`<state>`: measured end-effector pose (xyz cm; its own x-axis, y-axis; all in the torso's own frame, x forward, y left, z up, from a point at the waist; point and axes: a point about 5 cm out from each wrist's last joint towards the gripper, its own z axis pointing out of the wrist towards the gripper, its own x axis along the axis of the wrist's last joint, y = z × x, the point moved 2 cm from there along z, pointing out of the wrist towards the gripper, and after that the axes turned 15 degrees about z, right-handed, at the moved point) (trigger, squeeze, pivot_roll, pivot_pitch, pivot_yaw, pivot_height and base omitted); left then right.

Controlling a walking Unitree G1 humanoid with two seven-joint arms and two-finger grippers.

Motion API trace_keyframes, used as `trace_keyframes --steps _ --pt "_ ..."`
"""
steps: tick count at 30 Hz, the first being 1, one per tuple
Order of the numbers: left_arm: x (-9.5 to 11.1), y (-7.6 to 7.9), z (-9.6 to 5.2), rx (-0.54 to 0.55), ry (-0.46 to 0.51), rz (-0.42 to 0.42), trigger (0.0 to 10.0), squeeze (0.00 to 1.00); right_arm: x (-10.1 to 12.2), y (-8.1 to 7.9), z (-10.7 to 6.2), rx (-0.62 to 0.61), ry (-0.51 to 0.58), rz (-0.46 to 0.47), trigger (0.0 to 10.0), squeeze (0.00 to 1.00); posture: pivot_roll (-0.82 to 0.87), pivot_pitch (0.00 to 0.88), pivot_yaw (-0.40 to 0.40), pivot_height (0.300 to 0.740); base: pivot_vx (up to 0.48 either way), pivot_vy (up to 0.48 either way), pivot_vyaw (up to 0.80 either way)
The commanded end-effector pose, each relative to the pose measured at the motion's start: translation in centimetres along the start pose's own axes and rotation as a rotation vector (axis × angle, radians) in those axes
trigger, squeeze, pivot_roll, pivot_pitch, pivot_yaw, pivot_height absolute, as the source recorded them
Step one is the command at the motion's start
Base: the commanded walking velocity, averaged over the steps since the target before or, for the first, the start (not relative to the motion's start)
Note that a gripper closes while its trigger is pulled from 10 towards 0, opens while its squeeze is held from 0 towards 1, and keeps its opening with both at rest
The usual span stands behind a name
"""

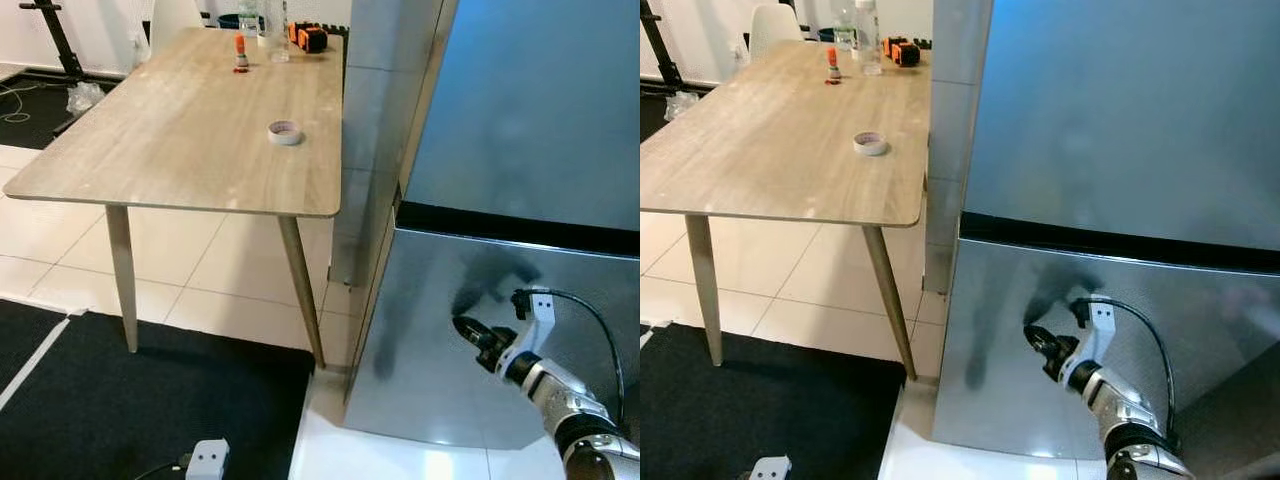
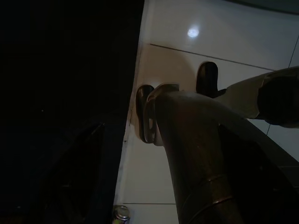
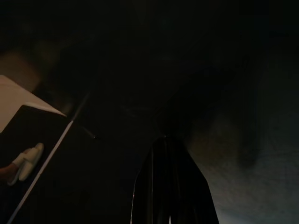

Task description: Restocking fridge

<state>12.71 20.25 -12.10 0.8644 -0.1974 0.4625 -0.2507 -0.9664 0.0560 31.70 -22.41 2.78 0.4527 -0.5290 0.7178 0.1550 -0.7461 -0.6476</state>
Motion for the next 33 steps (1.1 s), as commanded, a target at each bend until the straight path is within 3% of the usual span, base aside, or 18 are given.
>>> trace_keyframes --steps 1,4,8,11,12,14,15,17,18,20,21,23,24,28,33 --pt "-0.9 0.4 -0.1 -0.012 -0.025 -0.012 10.0 0.00 3.1 -1.0 0.6 0.030 0.142 -0.023 10.0 0.00 0.00 0.000 -0.060 0.740 0.000 0.000 0.00" --pt "-0.9 0.4 -0.1 -0.011 -0.027 -0.009 10.0 0.00 4.7 -0.9 0.5 0.009 0.236 0.021 10.0 0.00 0.00 0.000 -0.059 0.740 0.000 0.000 0.00" --pt "-1.0 0.4 -0.1 -0.011 -0.027 -0.008 10.0 0.00 4.4 -0.4 0.3 -0.022 0.234 0.027 10.0 0.00 0.00 0.000 -0.059 0.740 0.000 0.000 0.00" --pt "-1.0 0.4 -0.1 -0.011 -0.027 -0.007 10.0 0.00 0.2 2.2 -1.1 -0.219 0.040 -0.081 10.0 0.00 0.00 0.000 -0.060 0.740 0.000 0.000 0.00" --pt "-1.0 0.4 -0.1 -0.011 -0.027 -0.007 10.0 0.00 0.2 2.2 -1.1 -0.219 0.040 -0.081 10.0 0.00 0.00 0.000 -0.060 0.740 0.000 0.000 0.00" --pt "-1.0 0.4 -0.1 -0.012 -0.028 -0.005 10.0 0.00 -3.8 4.7 -3.4 -0.399 -0.103 -0.123 10.0 0.00 0.00 0.000 -0.059 0.740 0.000 0.000 0.00" --pt "-1.0 0.4 -0.1 -0.012 -0.028 -0.005 10.0 0.00 -3.8 4.7 -3.4 -0.399 -0.103 -0.123 10.0 0.00 0.00 0.000 -0.059 0.740 0.000 0.000 0.00" --pt "-1.0 0.3 -0.2 -0.011 -0.028 -0.004 10.0 0.00 -6.7 6.3 -5.6 -0.519 -0.179 -0.106 10.0 0.00 0.01 0.000 -0.057 0.740 0.000 0.000 0.00" --pt "-1.0 0.3 -0.2 -0.011 -0.028 -0.004 10.0 0.00 -6.7 6.3 -5.6 -0.519 -0.179 -0.106 10.0 0.00 0.01 0.000 -0.057 0.740 0.000 0.000 0.00" --pt "-1.0 0.2 -0.2 -0.008 -0.027 -0.003 10.0 0.00 -8.7 7.4 -7.5 -0.652 -0.247 -0.167 10.0 0.00 0.00 0.000 -0.056 0.740 0.000 0.000 0.00" --pt "-1.0 0.2 -0.2 -0.008 -0.027 -0.003 10.0 0.00 -8.7 7.4 -7.5 -0.652 -0.247 -0.167 10.0 0.00 0.00 0.000 -0.056 0.740 0.000 0.000 0.00" --pt "-1.0 0.2 -0.2 -0.001 -0.031 0.006 10.0 0.00 -12.4 8.0 -10.1 -0.682 -0.413 -0.178 10.0 0.00 0.00 0.000 -0.055 0.740 0.000 0.000 0.00" --pt "-1.0 0.2 -0.2 -0.001 -0.031 0.006 10.0 0.00 -12.4 8.0 -10.1 -0.682 -0.413 -0.178 10.0 0.00 0.00 0.000 -0.055 0.740 0.000 0.000 0.00" --pt "-0.8 0.2 -0.1 0.004 -0.021 -0.004 10.0 0.00 -16.0 8.3 -13.4 -0.722 -0.534 -0.079 10.0 0.00 0.00 0.000 -0.059 0.740 0.000 0.000 0.00" --pt "-0.7 0.2 -0.1 0.003 -0.020 -0.003 10.0 0.00 -17.2 8.0 -13.9 -0.699 -0.592 -0.089 10.0 0.00 -0.01 0.000 -0.057 0.740 0.000 0.000 0.51"
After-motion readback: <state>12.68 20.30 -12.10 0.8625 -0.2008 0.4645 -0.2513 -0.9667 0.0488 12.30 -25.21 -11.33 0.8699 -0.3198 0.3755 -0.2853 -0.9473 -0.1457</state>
